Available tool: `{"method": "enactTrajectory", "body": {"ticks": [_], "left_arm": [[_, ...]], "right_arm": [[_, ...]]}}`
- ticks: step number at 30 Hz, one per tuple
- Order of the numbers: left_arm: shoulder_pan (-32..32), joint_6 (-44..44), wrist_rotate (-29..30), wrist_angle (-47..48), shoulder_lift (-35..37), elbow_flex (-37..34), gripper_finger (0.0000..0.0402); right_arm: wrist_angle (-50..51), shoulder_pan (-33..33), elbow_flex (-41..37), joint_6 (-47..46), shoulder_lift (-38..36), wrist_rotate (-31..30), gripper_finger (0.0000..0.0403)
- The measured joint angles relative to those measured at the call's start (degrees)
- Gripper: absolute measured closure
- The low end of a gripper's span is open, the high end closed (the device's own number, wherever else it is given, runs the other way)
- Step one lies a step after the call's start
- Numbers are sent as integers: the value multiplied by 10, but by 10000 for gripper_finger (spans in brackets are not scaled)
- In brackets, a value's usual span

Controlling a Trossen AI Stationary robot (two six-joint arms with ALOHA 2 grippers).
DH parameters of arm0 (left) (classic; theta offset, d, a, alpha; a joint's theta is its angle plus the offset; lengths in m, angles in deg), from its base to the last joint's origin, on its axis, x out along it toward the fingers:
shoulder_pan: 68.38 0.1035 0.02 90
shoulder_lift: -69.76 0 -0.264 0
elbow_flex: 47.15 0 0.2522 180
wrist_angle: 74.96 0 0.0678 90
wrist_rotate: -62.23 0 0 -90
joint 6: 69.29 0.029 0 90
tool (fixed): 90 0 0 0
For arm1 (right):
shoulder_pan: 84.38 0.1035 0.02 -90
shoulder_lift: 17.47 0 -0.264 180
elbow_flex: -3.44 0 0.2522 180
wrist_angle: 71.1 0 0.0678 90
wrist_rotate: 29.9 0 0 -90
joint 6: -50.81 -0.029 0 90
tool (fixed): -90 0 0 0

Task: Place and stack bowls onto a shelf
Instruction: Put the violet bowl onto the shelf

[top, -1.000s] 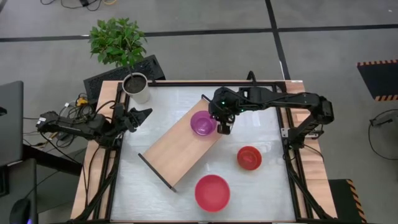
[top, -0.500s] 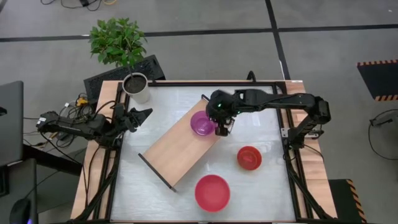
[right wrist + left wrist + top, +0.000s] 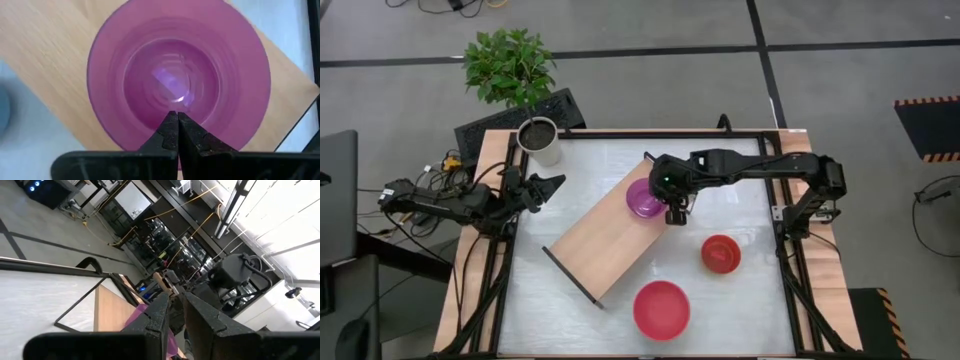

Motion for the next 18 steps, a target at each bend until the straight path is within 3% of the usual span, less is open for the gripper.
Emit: {"method": "enactTrajectory", "body": {"ticks": [6, 18], "left_arm": [[0, 0, 4, 0, 0, 0, 358], [0, 0, 15, 7, 0, 0, 358]], "right_arm": [[29, -5, 0, -2, 0, -56, 385], [35, -17, 0, -2, 0, -75, 383]]}}
